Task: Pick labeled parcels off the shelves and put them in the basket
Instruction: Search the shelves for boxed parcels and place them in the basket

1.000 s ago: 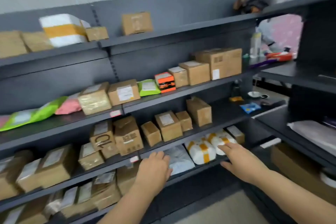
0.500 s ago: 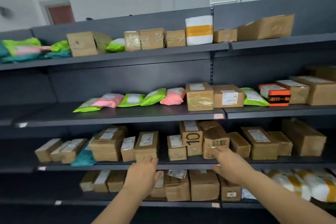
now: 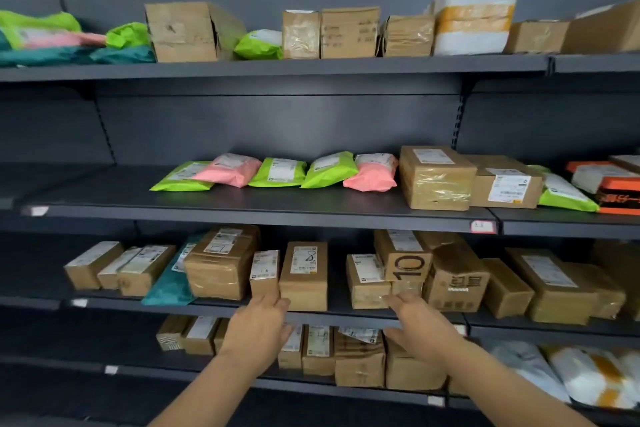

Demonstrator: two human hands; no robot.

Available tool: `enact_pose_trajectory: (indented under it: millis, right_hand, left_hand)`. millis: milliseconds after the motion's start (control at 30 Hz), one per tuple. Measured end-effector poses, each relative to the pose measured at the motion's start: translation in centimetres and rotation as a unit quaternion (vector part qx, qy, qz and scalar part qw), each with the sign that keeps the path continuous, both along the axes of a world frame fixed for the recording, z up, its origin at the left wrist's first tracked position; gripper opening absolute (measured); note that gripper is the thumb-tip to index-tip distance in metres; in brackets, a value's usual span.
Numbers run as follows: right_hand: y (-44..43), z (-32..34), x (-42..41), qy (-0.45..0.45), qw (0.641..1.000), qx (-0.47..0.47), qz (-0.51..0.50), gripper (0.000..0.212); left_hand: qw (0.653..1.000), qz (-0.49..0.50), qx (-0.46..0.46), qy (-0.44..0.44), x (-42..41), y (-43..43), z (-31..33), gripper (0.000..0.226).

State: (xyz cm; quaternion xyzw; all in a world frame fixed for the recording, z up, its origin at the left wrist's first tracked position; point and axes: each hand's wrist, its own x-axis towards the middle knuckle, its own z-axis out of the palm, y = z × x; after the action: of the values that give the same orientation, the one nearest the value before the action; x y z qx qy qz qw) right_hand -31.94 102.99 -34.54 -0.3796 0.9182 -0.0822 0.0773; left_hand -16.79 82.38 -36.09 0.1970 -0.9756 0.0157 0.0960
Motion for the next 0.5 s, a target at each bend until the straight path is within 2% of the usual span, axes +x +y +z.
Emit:
enact_pose_trajectory:
  millis: [267, 500]
  right_hand:
    - [-4.2, -4.5, -7.4, -0.04, 0.999, -0.022, 0.015, 0.059]
    - [-9.0, -9.6, -14.4, -0.066, 0.997, -0.024, 0.023, 0.061]
  left_hand:
    - [0.997, 0.011, 0.004, -0.075, -7.1, -4.1, -3.0, 0.041]
    - [0.994, 0.012, 0.003, -0.107, -14.4, -7.8, -6.0, 0.049]
